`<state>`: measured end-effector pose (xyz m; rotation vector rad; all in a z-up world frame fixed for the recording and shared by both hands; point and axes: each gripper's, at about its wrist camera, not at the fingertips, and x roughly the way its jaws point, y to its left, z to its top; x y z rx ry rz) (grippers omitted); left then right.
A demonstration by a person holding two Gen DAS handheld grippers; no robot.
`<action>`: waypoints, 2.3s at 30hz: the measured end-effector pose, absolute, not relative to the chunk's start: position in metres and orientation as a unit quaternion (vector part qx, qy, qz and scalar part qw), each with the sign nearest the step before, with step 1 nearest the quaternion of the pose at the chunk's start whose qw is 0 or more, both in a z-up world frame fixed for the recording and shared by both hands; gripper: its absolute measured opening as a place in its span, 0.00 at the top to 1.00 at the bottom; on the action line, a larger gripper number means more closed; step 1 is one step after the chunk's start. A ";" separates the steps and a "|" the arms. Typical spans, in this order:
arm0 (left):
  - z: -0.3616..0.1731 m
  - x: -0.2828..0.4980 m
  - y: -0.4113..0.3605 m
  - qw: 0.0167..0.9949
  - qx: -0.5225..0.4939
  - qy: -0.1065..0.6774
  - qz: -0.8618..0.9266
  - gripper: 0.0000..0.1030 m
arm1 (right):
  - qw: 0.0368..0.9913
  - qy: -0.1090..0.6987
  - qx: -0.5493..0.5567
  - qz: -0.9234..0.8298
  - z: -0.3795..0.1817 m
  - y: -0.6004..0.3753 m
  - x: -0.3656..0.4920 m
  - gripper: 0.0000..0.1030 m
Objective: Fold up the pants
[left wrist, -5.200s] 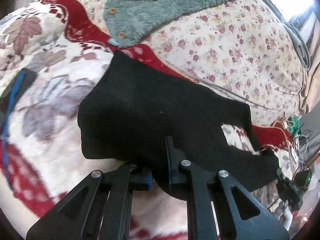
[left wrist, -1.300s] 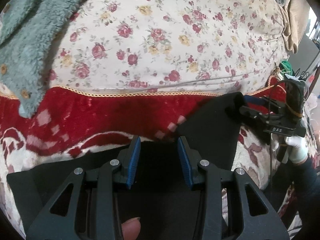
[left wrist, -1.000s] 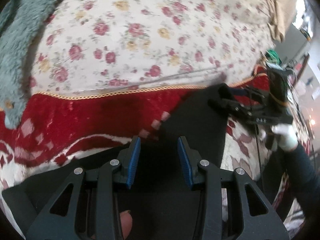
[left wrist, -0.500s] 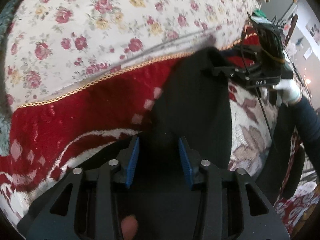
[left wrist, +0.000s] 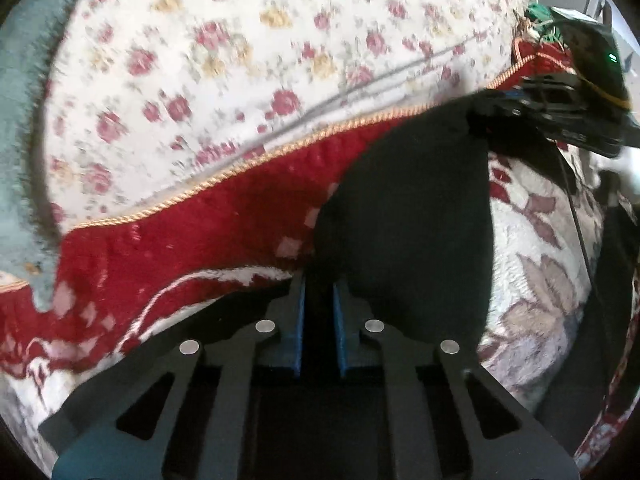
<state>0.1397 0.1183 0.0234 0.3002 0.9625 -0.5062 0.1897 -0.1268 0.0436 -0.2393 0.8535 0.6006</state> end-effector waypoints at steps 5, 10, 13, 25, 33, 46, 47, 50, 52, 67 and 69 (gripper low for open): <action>0.063 0.093 0.138 0.875 0.104 0.412 -0.231 0.91 | 0.876 0.369 -0.111 0.289 0.086 -0.141 0.136 0.95; 0.089 0.026 0.152 0.896 0.067 0.375 -0.227 0.91 | 0.887 0.329 -0.111 0.305 0.125 -0.154 0.060 0.95; 0.087 -0.025 0.152 0.904 0.046 0.364 -0.217 0.91 | 0.884 0.318 -0.120 0.322 0.133 -0.159 -0.002 0.95; 0.034 -0.130 0.202 0.897 -0.117 0.396 -0.156 0.82 | 0.848 0.417 -0.040 0.325 0.040 -0.183 -0.105 0.85; 0.060 -0.105 0.246 0.901 -0.199 0.372 -0.102 0.36 | 0.860 0.388 0.141 0.301 0.052 -0.250 -0.124 0.60; 0.031 -0.002 0.273 0.883 -0.278 0.378 -0.012 0.36 | 0.854 0.386 0.174 0.302 0.050 -0.250 -0.122 0.60; 0.028 0.008 0.274 0.876 -0.288 0.387 -0.015 0.36 | 0.854 0.388 0.174 0.300 0.048 -0.251 -0.122 0.60; 0.021 0.022 0.274 0.872 -0.298 0.388 -0.016 0.52 | 0.852 0.395 0.180 0.292 0.044 -0.255 -0.122 0.60; 0.019 0.023 0.271 0.873 -0.278 0.402 -0.001 0.92 | 0.851 0.396 0.186 0.290 0.043 -0.257 -0.121 0.60; 0.022 -0.111 0.293 0.894 -0.236 0.361 0.121 0.95 | 0.862 0.388 0.230 0.233 0.051 -0.290 -0.130 0.50; 0.007 -0.109 0.295 0.883 -0.245 0.378 0.129 0.94 | 0.869 0.389 0.228 0.203 0.057 -0.302 -0.133 0.50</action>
